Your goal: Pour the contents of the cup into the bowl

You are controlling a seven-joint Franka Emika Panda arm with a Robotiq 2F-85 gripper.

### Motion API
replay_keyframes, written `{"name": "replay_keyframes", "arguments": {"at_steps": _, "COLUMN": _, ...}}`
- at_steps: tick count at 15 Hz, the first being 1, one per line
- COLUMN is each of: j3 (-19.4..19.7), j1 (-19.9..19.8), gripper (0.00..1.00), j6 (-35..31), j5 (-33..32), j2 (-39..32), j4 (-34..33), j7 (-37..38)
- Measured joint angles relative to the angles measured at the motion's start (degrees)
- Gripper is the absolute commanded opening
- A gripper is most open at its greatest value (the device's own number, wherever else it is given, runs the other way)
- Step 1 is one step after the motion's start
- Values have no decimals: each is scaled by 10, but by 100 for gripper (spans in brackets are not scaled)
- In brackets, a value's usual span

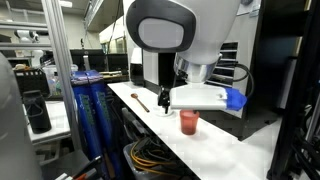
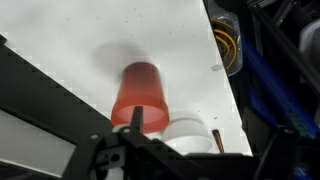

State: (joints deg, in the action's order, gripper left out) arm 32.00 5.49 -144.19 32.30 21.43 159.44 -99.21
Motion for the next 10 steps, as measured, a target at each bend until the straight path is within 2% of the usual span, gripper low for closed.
{"name": "replay_keyframes", "arguments": {"at_steps": 3, "j3": 8, "j1": 9, "gripper": 100, "j6": 0, "j5": 67, "j2": -20, "j4": 0, "j7": -66}}
{"name": "replay_keyframes", "arguments": {"at_steps": 10, "j3": 47, "j1": 38, "gripper": 100, "j6": -8, "j5": 133, "j2": -54, "j4": 0, "j7": -139}}
